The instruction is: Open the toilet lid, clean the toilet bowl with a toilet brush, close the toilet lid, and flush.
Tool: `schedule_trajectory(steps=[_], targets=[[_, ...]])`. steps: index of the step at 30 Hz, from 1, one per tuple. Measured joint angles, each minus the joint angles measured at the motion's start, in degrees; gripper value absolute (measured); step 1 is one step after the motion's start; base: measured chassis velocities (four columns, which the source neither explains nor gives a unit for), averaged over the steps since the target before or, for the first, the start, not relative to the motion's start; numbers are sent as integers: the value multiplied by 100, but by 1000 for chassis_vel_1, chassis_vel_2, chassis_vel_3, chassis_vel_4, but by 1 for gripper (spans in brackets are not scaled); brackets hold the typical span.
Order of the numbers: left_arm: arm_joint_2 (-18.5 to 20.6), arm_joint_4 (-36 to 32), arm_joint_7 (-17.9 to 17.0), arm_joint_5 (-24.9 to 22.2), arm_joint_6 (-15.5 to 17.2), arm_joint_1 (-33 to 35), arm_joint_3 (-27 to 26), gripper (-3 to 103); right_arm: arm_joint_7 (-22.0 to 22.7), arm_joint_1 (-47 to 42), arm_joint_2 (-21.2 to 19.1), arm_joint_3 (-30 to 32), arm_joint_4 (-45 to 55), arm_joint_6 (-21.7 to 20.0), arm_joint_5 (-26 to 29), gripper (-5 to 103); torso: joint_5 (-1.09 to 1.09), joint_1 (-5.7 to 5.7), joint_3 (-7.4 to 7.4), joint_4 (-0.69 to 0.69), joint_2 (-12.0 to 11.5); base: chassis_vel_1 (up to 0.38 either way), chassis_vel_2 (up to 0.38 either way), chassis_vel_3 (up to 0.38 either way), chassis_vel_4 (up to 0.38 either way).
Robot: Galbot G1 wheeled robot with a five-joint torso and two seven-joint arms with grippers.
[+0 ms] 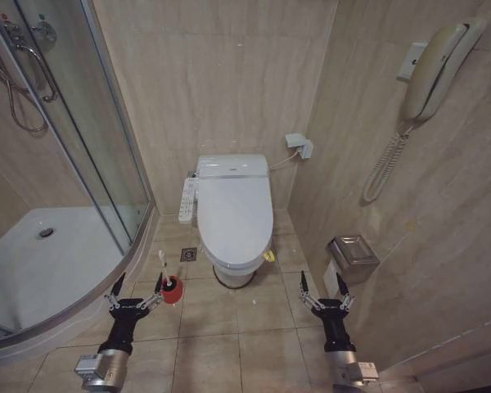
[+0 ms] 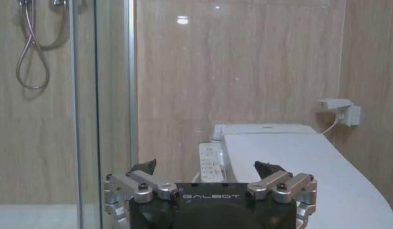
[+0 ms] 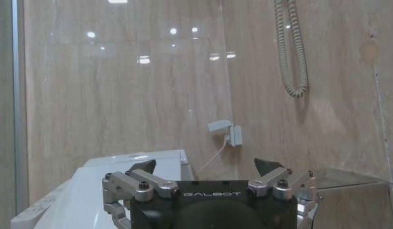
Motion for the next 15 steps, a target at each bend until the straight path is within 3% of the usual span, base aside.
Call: schedule_trajectory(steps=[15], targets=[[-134,-479,25,229,18,247,344,100,-21,40,19,4,-75,-5,-5,100,1,0,0,0,0,0,0,0,0]])
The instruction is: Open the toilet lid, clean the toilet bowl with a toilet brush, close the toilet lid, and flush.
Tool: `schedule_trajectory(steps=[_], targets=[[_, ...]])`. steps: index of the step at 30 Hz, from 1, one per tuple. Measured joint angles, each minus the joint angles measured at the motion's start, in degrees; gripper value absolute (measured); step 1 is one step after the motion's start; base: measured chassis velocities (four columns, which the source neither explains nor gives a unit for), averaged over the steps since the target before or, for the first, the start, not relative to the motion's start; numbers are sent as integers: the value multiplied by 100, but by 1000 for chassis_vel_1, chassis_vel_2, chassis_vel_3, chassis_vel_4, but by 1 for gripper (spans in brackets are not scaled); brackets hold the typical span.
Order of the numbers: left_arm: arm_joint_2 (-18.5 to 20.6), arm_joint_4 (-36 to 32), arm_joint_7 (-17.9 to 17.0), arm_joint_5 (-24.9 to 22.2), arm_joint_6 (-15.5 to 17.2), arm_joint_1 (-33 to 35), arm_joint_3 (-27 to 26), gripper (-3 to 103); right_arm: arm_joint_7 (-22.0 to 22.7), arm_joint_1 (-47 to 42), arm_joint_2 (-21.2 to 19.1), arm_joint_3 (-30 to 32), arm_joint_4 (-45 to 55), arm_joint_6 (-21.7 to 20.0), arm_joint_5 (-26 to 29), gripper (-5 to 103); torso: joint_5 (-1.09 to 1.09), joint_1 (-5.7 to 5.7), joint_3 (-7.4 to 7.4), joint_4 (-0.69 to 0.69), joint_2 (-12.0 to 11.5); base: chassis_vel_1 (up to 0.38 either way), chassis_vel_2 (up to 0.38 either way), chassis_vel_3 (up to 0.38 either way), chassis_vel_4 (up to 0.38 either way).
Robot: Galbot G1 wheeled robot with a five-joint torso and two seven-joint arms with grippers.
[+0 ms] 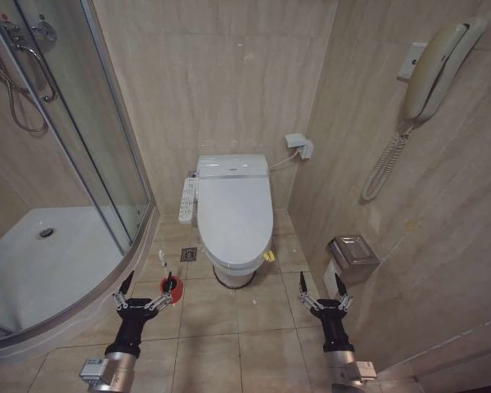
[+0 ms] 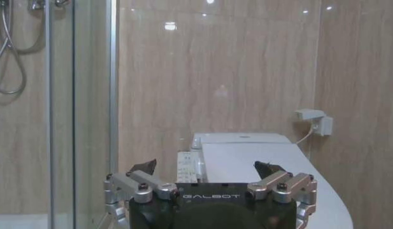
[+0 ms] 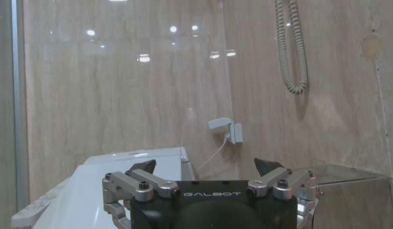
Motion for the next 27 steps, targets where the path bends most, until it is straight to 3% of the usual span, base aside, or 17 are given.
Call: schedule_trajectory(steps=[12,16,27], targets=[[-44,37,3,46,-16,-3,36,100,-38,1,22,6,-6,10,-5,100,0,0,0,0,0,0,0,0,0],[-53,75,3,46,-24,-8,37,100,-322,23,34,28,-26,130,21,100,0,0,0,0,0,0,0,0,0],[-57,133,6,36,-30,-16,25,100,-577,41,43,39,-88,248,232,100,0,-2,-1,0,1,-31,29,34,-33]])
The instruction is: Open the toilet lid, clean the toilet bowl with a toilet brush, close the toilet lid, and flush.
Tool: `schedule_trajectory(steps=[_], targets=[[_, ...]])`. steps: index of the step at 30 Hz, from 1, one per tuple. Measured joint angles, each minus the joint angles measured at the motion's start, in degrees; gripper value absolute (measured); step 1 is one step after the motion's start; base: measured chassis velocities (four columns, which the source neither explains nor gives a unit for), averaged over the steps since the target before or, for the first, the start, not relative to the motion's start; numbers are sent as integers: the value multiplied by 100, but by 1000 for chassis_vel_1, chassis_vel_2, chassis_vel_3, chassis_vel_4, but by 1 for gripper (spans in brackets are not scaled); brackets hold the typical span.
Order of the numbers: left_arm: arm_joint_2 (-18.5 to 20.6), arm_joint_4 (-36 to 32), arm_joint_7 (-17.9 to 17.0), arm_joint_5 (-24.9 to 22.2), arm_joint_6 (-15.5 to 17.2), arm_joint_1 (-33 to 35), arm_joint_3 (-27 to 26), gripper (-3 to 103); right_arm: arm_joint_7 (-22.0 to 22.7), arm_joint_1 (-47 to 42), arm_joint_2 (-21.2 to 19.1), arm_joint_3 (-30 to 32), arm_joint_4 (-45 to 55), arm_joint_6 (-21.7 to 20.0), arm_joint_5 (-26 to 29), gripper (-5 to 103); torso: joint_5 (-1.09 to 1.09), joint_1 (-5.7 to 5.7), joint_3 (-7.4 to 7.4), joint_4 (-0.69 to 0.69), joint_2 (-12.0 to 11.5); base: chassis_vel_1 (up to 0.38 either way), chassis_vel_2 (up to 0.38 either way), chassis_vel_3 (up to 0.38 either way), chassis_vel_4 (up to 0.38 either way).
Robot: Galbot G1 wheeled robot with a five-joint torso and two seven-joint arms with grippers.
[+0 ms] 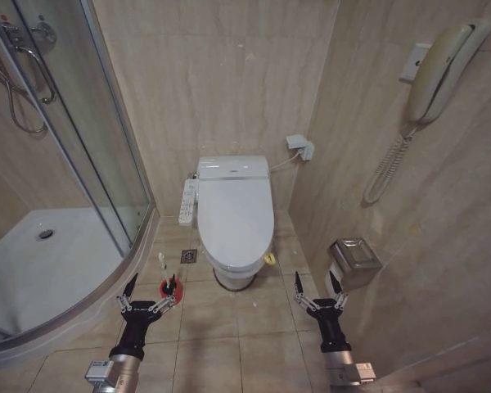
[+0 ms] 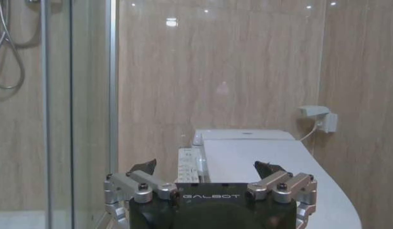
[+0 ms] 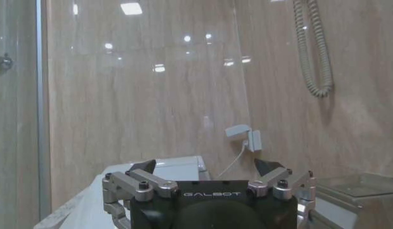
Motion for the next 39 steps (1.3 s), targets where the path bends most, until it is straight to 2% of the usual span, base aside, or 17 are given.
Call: schedule_trajectory(steps=[18,19,21,25,39], targets=[[-8,25,10,-19,-4,-44,-1,100,-48,53,3,-42,-73,105,70,100,-1,8,3,-1,-2,-211,212,192,-208],[-5,37,10,-27,-5,-62,-24,100,-53,57,-1,-42,-92,107,69,100,0,6,2,3,-2,-29,82,11,0],[-3,47,10,-33,-4,-74,-41,100,-54,57,-2,-42,-103,108,69,100,0,6,2,4,-2,-29,16,55,0],[25,168,9,-170,2,-205,-207,100,-49,48,-28,-30,-205,133,69,100,0,-2,-1,-2,0,30,-44,-16,56],[205,683,4,-575,38,-555,-854,100,-97,60,-18,-58,-585,240,-46,100,-1,2,1,-1,0,9,-14,-16,11]])
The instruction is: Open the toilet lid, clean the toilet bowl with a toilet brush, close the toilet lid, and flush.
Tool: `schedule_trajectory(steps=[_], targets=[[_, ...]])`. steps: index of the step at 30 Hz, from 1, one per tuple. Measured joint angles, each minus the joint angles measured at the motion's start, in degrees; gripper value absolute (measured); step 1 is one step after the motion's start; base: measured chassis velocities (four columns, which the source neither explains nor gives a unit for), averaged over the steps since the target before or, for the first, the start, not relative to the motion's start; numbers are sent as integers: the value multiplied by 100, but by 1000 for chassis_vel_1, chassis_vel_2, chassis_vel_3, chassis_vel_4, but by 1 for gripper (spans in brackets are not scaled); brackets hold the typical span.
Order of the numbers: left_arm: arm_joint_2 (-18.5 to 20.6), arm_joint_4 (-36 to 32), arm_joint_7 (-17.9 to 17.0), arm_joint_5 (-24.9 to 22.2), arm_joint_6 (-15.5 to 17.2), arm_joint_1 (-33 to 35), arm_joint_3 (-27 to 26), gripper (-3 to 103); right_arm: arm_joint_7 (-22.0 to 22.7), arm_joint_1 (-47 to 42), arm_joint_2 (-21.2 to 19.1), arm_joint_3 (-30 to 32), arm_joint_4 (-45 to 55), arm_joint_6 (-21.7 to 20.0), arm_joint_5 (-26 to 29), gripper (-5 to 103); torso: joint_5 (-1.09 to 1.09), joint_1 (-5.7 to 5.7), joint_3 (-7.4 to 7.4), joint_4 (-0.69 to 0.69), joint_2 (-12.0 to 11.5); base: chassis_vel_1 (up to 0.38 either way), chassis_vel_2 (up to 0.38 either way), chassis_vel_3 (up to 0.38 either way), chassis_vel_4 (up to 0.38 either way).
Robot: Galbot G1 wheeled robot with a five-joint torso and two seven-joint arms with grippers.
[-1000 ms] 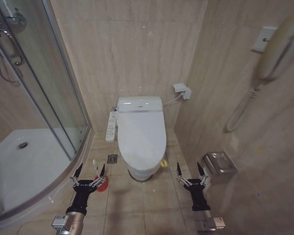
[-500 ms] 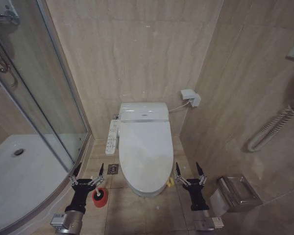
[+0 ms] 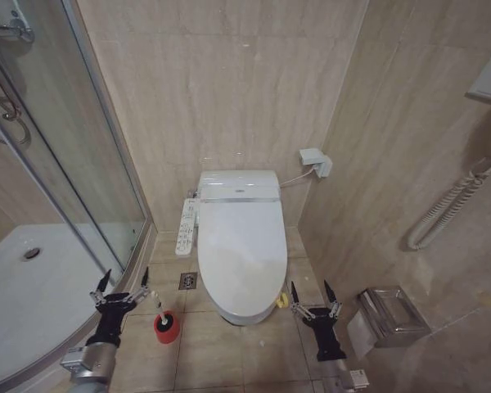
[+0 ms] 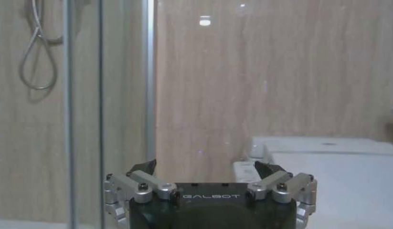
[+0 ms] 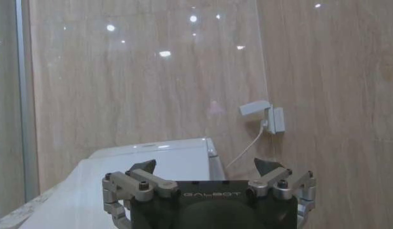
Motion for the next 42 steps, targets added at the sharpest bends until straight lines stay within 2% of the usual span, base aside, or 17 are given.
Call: schedule_trajectory(steps=[33,42], targets=[[-11,92,29,29,-14,20,96,100,-37,45,52,81,-79,27,22,100,1,-1,0,1,0,0,0,0,0],[-17,154,33,49,-26,-4,114,100,-9,92,58,63,-152,81,60,100,1,1,1,0,-1,-94,104,107,-112]])
